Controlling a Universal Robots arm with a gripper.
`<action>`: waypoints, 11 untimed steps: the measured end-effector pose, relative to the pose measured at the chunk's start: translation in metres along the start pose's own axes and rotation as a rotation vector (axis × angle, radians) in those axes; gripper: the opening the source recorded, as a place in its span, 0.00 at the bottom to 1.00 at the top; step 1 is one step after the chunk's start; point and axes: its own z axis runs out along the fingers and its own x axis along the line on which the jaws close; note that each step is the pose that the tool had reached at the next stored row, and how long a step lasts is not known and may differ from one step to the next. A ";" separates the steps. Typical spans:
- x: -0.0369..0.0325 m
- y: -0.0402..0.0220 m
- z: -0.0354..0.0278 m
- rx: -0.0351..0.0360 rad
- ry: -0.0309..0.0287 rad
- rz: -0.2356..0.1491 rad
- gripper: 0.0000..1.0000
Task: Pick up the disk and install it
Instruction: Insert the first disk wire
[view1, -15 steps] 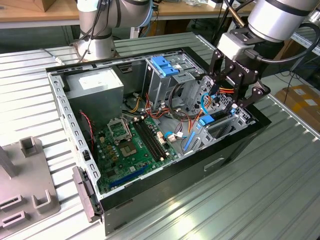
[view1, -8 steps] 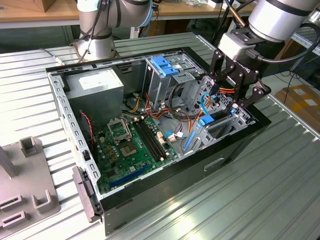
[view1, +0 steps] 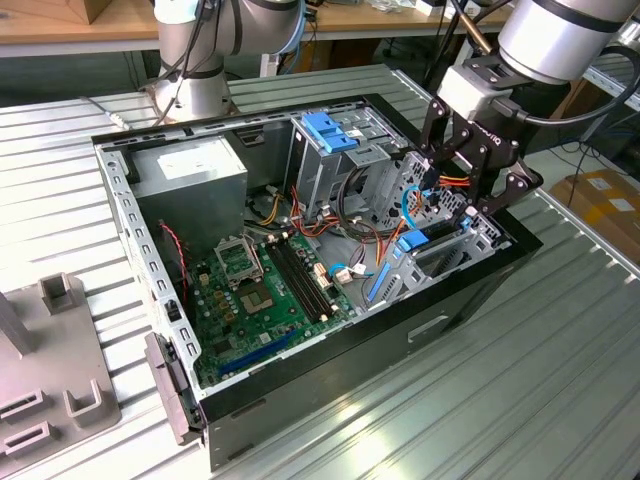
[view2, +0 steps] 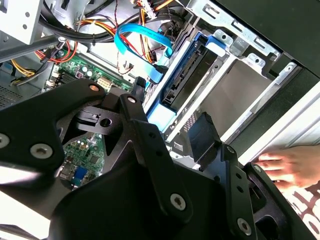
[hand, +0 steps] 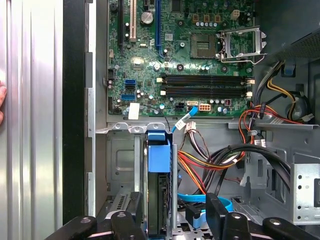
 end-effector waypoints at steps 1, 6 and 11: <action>0.0000 -0.0001 0.0000 0.0000 0.0000 0.000 0.62; 0.0000 -0.0002 0.0000 0.0000 0.0000 0.000 0.62; -0.0004 -0.0042 0.0003 -0.0003 0.0000 0.000 0.62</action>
